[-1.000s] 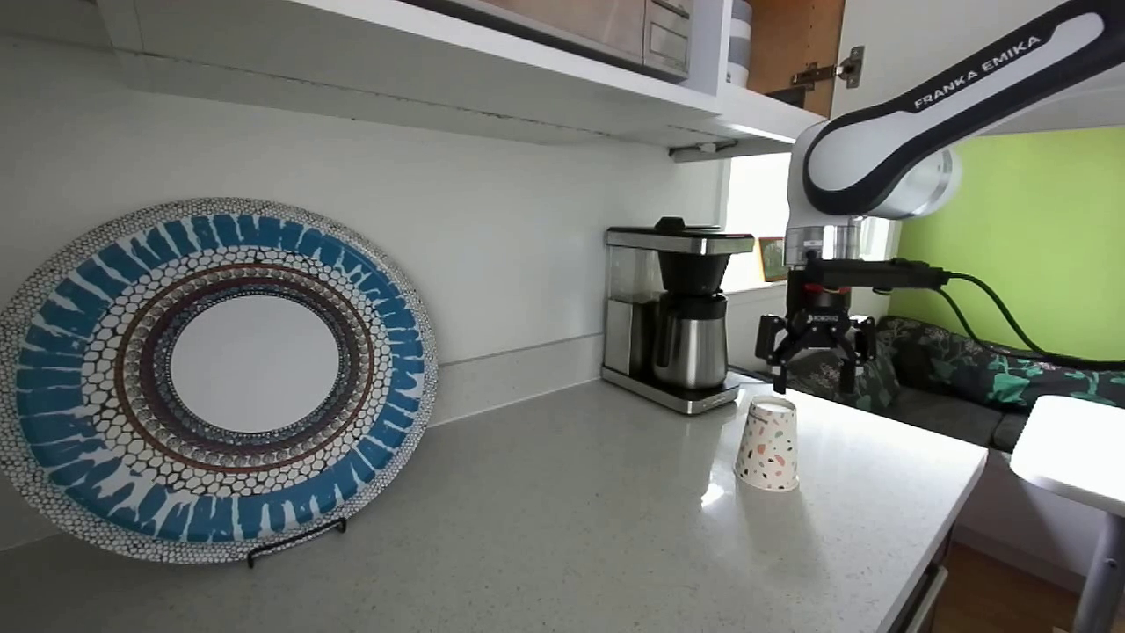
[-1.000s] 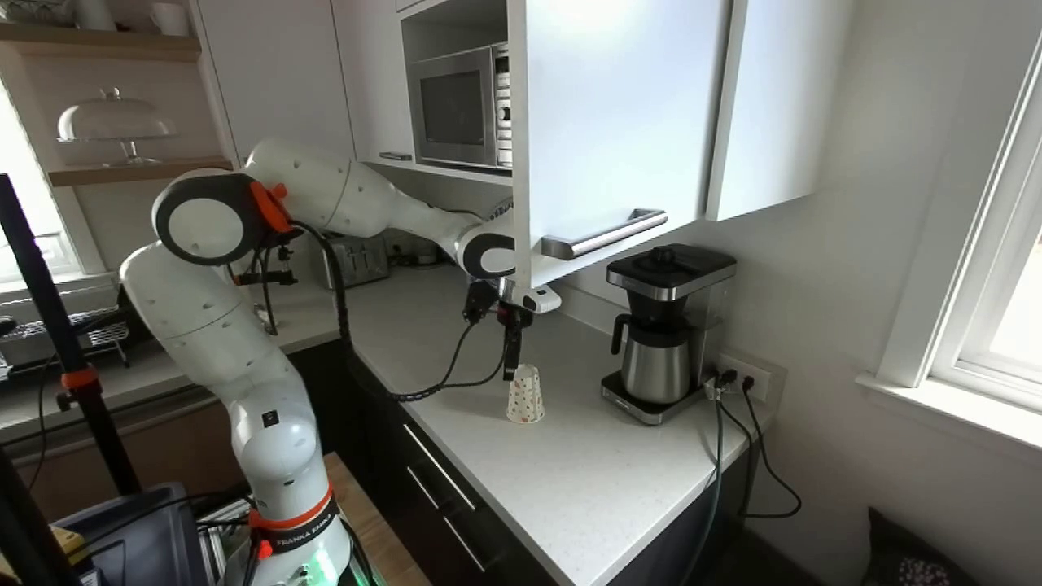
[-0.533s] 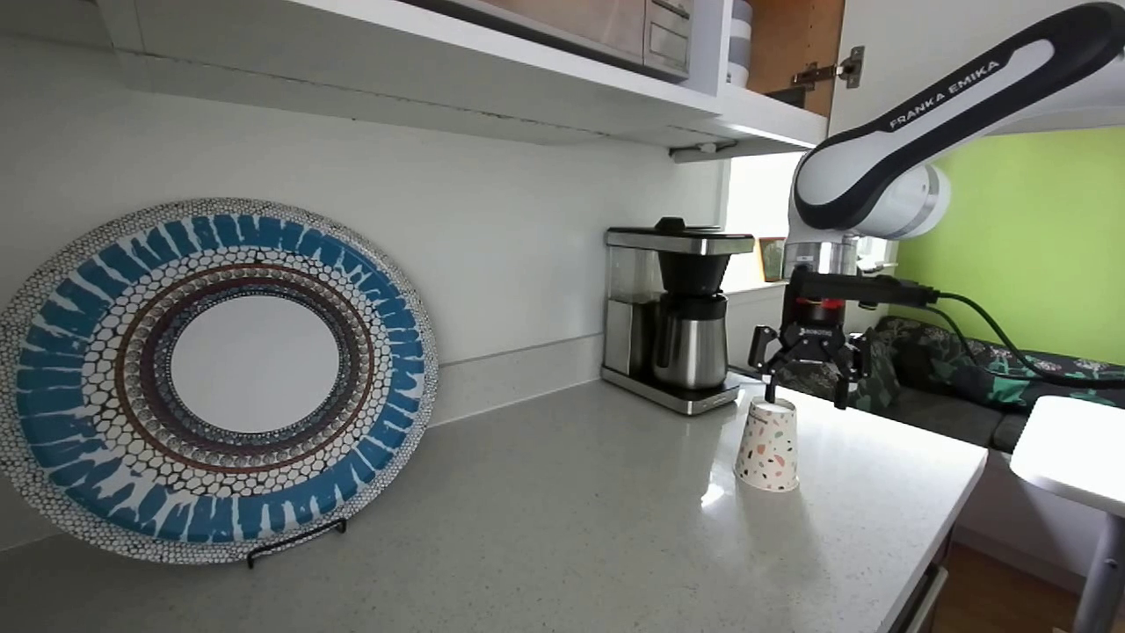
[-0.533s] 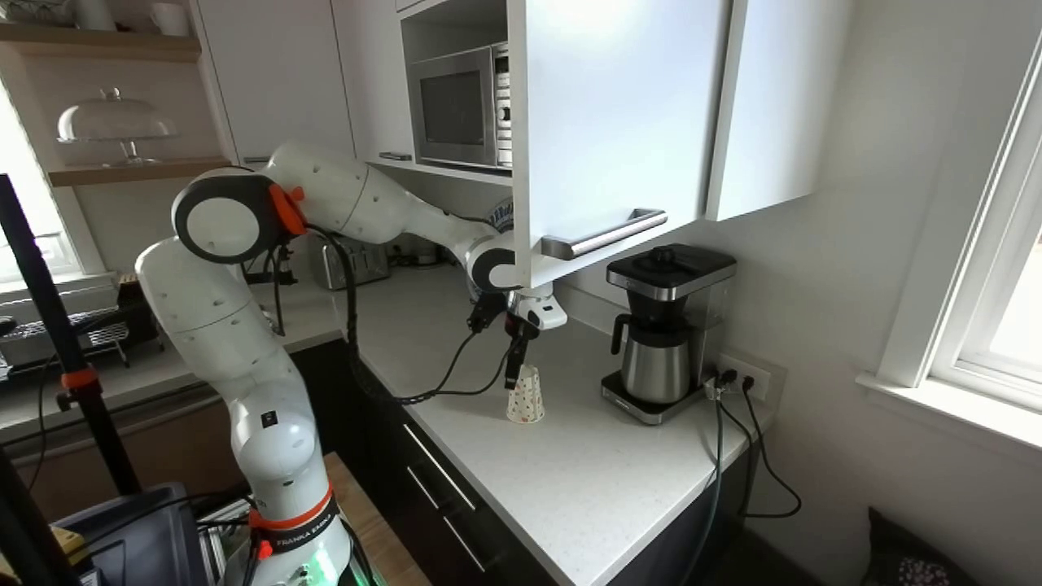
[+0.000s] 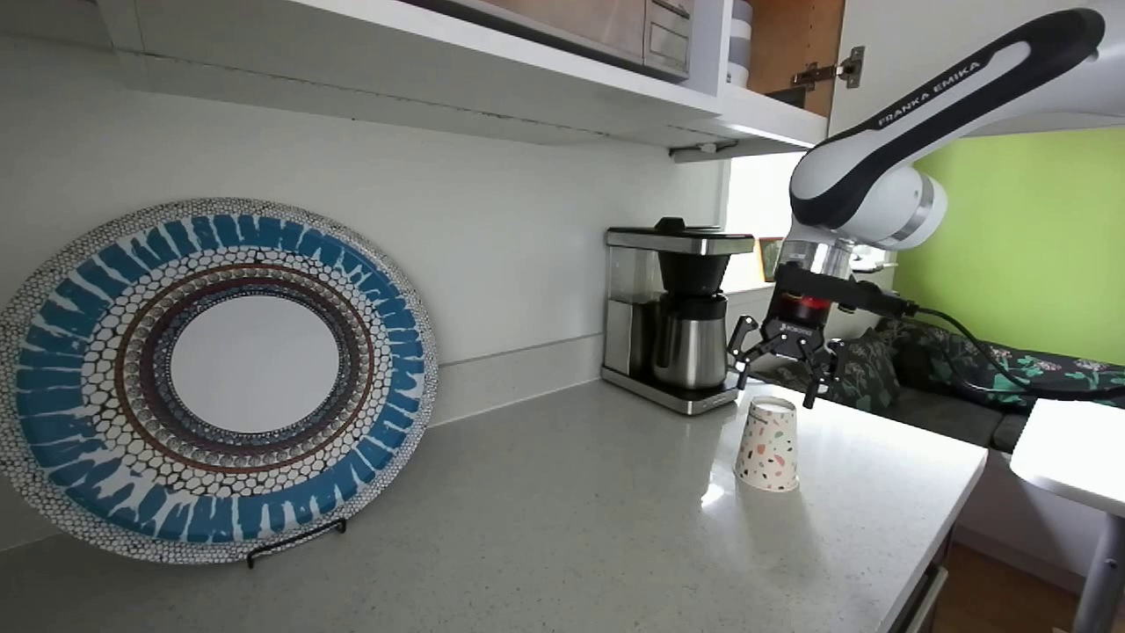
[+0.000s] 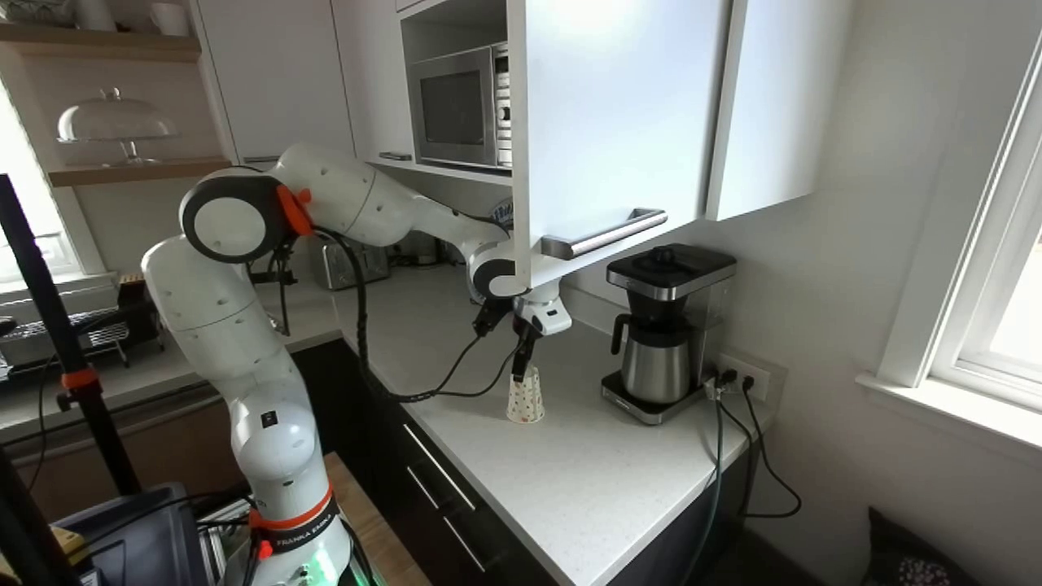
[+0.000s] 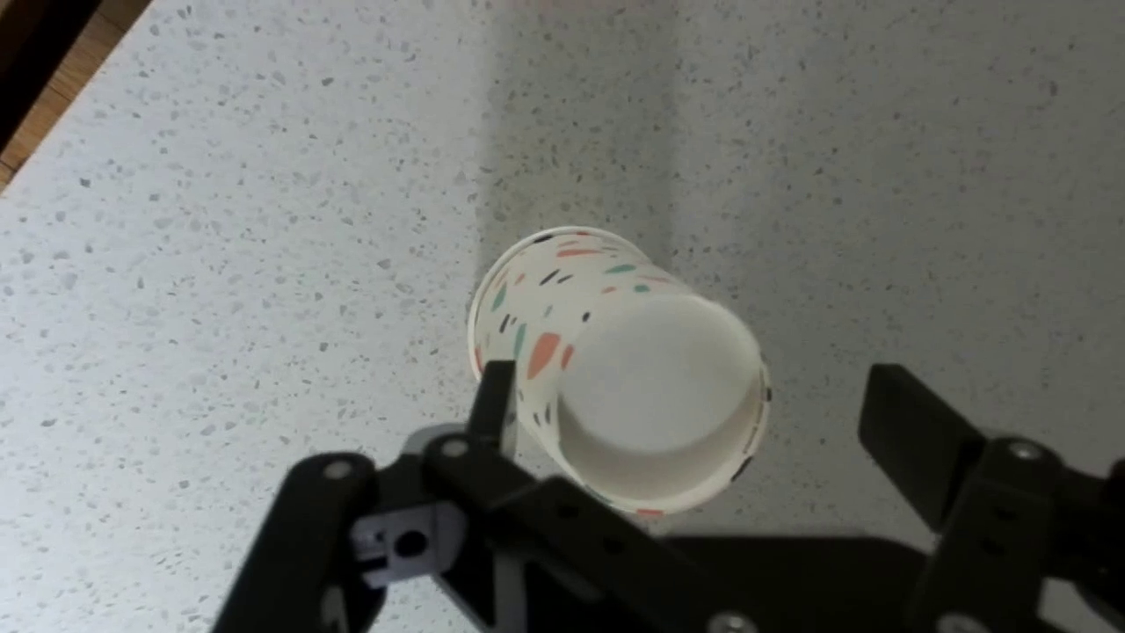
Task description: Place the coffee cup upright then put it in the open upper cabinet.
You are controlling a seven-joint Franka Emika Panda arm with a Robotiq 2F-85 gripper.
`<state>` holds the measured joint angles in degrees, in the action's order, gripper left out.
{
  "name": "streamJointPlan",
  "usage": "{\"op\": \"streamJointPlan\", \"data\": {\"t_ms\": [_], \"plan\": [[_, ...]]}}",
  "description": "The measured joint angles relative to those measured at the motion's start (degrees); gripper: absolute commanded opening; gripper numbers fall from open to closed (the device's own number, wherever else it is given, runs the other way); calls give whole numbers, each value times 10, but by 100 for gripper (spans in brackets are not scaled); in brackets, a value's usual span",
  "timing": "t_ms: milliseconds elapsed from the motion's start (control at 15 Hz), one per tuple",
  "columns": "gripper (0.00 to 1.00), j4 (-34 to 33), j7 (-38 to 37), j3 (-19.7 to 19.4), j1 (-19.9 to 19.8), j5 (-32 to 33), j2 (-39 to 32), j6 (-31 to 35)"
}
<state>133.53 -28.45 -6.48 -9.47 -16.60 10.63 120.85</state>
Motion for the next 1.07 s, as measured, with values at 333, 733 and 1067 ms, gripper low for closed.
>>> {"op": "streamJointPlan", "data": {"t_ms": [333,733,1067], "plan": [[96,10,6,2,1,0,-13,0],[45,15,13,2,2,7,-18,0],[38,11,12,6,2,73,-2,-12]]}}
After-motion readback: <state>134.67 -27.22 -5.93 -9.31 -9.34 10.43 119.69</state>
